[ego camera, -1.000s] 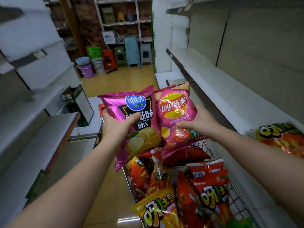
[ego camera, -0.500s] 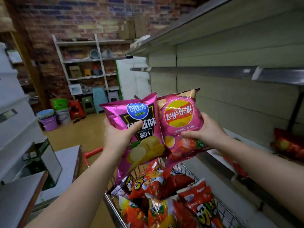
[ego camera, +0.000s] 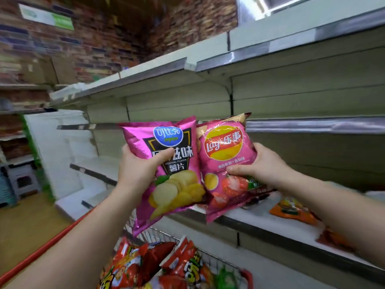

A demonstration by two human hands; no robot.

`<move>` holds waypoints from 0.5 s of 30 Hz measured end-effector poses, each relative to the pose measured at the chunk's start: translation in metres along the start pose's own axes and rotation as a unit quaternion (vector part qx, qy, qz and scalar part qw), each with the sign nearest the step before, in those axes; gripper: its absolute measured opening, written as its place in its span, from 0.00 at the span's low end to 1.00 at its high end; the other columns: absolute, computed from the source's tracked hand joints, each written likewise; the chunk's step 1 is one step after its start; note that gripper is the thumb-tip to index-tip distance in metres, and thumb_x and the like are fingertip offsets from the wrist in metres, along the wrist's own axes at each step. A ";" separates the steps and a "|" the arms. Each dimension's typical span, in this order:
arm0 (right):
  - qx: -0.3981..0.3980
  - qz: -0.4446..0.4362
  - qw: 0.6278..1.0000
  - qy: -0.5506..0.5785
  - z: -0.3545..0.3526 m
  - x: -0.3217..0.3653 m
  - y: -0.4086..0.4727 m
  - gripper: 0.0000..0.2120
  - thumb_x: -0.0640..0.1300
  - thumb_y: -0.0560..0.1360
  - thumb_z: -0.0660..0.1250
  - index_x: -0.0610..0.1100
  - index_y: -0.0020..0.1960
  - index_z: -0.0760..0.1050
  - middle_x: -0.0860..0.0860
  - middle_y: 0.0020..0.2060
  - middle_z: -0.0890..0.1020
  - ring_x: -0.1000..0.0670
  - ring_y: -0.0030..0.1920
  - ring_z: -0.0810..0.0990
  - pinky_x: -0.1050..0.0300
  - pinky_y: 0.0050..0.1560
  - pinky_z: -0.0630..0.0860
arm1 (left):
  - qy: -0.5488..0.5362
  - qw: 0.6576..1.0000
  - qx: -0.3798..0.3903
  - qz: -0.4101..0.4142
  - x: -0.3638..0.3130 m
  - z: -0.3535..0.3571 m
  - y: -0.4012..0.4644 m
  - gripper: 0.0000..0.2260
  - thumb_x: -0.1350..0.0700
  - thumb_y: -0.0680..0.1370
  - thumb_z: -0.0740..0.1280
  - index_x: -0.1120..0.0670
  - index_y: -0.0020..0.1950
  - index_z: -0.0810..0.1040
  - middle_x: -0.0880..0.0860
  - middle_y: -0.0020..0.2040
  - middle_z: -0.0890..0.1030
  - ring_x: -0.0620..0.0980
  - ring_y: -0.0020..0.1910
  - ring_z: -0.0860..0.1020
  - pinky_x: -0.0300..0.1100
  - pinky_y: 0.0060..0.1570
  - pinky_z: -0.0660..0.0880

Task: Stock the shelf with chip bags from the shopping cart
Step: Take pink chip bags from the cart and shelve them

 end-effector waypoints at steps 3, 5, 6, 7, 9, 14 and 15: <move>-0.031 0.014 0.999 -0.014 -0.052 -0.005 -0.025 0.28 0.54 0.59 0.79 0.53 0.53 0.70 0.56 0.47 0.80 0.54 0.48 0.79 0.58 0.49 0.75 | -0.017 0.998 0.061 0.007 -0.018 0.043 -0.008 0.46 0.35 0.46 0.81 0.52 0.60 0.77 0.51 0.51 0.85 0.53 0.49 0.84 0.55 0.53 0.79; -0.046 0.026 0.998 -0.015 -0.085 -0.012 -0.042 0.24 0.53 0.59 0.79 0.54 0.49 0.71 0.56 0.47 0.81 0.53 0.48 0.80 0.55 0.53 0.76 | -0.033 0.996 0.086 0.008 -0.032 0.072 -0.017 0.47 0.35 0.45 0.81 0.52 0.60 0.77 0.51 0.50 0.85 0.53 0.48 0.84 0.55 0.52 0.79; -0.054 0.033 0.998 -0.014 -0.103 -0.016 -0.051 0.23 0.52 0.59 0.79 0.53 0.48 0.72 0.55 0.47 0.82 0.53 0.48 0.81 0.54 0.54 0.76 | -0.041 0.994 0.096 0.008 -0.040 0.086 -0.025 0.47 0.36 0.45 0.81 0.52 0.60 0.76 0.50 0.50 0.85 0.52 0.47 0.84 0.54 0.51 0.79; -0.065 0.039 0.997 -0.014 -0.119 -0.019 -0.060 0.23 0.52 0.58 0.80 0.53 0.48 0.73 0.55 0.47 0.83 0.52 0.48 0.81 0.52 0.55 0.77 | -0.052 0.993 0.107 0.007 -0.046 0.101 -0.033 0.46 0.37 0.45 0.81 0.52 0.60 0.76 0.50 0.50 0.85 0.52 0.47 0.84 0.54 0.51 0.79; -0.084 0.047 0.995 -0.018 -0.153 -0.025 -0.079 0.23 0.52 0.58 0.80 0.53 0.49 0.74 0.55 0.46 0.83 0.52 0.47 0.82 0.52 0.55 0.77 | -0.076 0.988 0.132 0.004 -0.060 0.131 -0.049 0.47 0.38 0.44 0.81 0.52 0.60 0.76 0.51 0.50 0.85 0.53 0.47 0.84 0.55 0.52 0.79; -0.117 0.077 0.989 -0.046 -0.228 -0.041 -0.130 0.33 0.56 0.54 0.79 0.51 0.56 0.74 0.54 0.46 0.84 0.52 0.45 0.84 0.51 0.53 0.79 | -0.131 0.972 0.193 0.011 -0.091 0.202 -0.095 0.48 0.38 0.43 0.82 0.51 0.61 0.75 0.51 0.51 0.84 0.54 0.48 0.84 0.55 0.53 0.79; -0.126 0.081 0.987 -0.052 -0.241 -0.043 -0.140 0.37 0.58 0.51 0.79 0.51 0.57 0.74 0.54 0.46 0.84 0.52 0.45 0.84 0.50 0.53 0.79 | -0.140 0.968 0.207 0.014 -0.097 0.215 -0.104 0.49 0.38 0.43 0.82 0.51 0.61 0.75 0.51 0.51 0.84 0.54 0.48 0.84 0.55 0.53 0.79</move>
Point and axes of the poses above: each hand's wrist, its own y-axis towards the middle knuckle, its own z-axis out of the palm, x = y × z, the point moved 8 cm from there along y, towards the middle knuckle
